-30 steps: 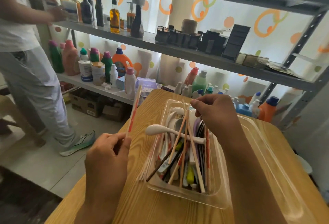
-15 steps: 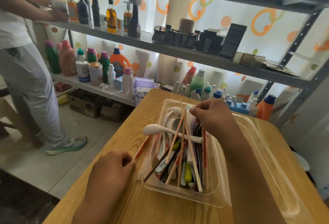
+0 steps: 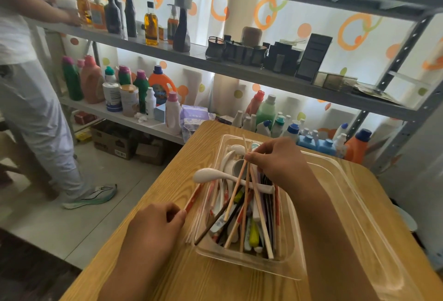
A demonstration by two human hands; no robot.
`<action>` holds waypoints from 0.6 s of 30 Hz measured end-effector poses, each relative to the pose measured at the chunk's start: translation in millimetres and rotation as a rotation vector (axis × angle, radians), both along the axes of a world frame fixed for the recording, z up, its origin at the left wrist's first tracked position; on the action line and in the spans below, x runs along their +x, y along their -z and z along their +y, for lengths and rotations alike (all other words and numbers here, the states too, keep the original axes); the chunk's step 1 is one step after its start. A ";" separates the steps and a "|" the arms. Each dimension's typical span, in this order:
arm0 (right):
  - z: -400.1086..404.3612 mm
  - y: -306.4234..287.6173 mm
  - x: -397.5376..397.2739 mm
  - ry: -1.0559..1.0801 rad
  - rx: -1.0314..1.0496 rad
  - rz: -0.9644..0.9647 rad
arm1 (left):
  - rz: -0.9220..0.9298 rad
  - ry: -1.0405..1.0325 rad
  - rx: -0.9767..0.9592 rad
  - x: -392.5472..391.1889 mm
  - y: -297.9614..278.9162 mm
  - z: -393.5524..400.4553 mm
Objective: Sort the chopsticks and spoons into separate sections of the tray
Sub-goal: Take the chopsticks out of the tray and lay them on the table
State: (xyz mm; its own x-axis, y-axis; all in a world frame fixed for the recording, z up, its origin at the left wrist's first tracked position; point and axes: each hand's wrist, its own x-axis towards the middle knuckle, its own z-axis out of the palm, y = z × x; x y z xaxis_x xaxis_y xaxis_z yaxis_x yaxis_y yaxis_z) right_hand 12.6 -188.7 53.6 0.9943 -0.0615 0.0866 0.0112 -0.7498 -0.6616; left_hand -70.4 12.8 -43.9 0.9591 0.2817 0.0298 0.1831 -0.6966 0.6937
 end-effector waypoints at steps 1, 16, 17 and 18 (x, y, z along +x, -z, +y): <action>0.9 0.2 0.1 0.004 -0.003 0.003 | -0.007 -0.029 -0.011 0.5 -0.7 0.2; 12.7 7.2 1.2 0.075 -0.108 -0.061 | -0.194 -0.126 -0.123 -1.6 -8.4 -3.6; 12.4 5.0 -0.1 0.072 -0.078 -0.065 | -0.221 -0.129 -0.143 -2.8 -10.4 -4.0; 11.4 2.2 -1.4 0.072 -0.042 -0.077 | -0.251 -0.128 -0.160 -4.3 -13.0 -4.9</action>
